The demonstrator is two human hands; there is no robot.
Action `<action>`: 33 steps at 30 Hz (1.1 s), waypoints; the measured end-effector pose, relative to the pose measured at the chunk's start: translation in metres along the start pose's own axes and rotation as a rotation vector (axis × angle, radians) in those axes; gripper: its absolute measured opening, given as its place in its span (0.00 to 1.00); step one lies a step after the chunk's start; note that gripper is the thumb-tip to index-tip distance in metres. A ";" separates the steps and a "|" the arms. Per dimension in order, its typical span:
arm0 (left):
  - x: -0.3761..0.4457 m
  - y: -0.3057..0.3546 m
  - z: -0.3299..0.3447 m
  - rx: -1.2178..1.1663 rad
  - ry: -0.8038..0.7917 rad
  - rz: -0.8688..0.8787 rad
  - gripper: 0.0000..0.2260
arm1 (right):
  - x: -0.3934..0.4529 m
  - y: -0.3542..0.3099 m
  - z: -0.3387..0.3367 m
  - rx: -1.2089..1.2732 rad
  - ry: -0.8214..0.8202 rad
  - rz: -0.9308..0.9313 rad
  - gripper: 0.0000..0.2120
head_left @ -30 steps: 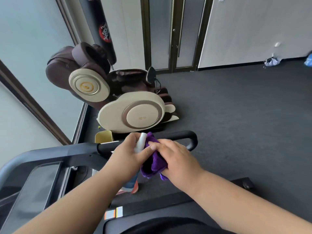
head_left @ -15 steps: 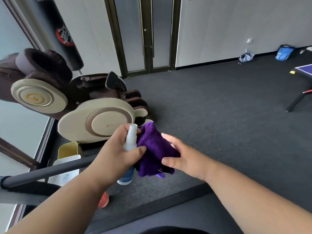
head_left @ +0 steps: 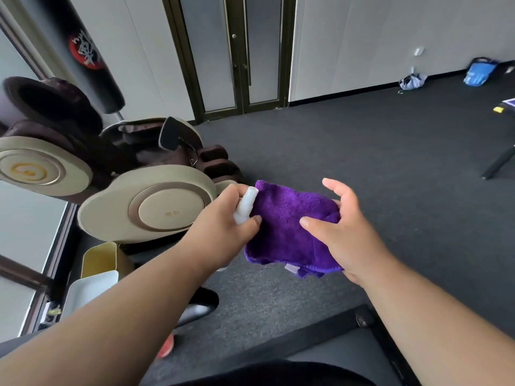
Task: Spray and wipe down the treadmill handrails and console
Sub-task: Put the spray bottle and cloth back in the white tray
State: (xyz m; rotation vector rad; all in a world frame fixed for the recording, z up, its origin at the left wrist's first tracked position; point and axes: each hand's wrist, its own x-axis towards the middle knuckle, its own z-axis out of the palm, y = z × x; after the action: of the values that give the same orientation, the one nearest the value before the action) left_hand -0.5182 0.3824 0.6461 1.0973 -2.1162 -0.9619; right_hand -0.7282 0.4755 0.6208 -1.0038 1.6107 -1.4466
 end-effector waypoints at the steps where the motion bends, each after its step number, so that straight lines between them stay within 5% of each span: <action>1: 0.011 0.000 0.005 -0.012 0.006 -0.001 0.13 | 0.009 0.001 -0.005 -0.021 0.006 -0.010 0.36; 12: 0.114 -0.002 0.093 -0.167 0.141 -0.101 0.21 | 0.152 0.023 -0.073 -0.333 -0.219 -0.231 0.22; 19: 0.178 0.008 0.119 -0.197 0.222 -0.226 0.18 | 0.255 0.019 -0.094 -0.396 -0.363 -0.280 0.18; 27: 0.245 -0.041 0.112 -0.148 0.279 -0.213 0.22 | 0.345 0.029 -0.057 -0.440 -0.455 -0.308 0.19; 33: 0.332 -0.146 0.104 -0.105 0.383 -0.188 0.22 | 0.450 0.069 0.012 -0.476 -0.446 -0.416 0.18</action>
State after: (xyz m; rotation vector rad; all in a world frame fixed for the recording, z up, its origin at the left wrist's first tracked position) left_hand -0.6978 0.0763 0.5192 1.3248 -1.6613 -0.8556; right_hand -0.9124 0.0668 0.5410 -1.8769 1.4867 -0.9844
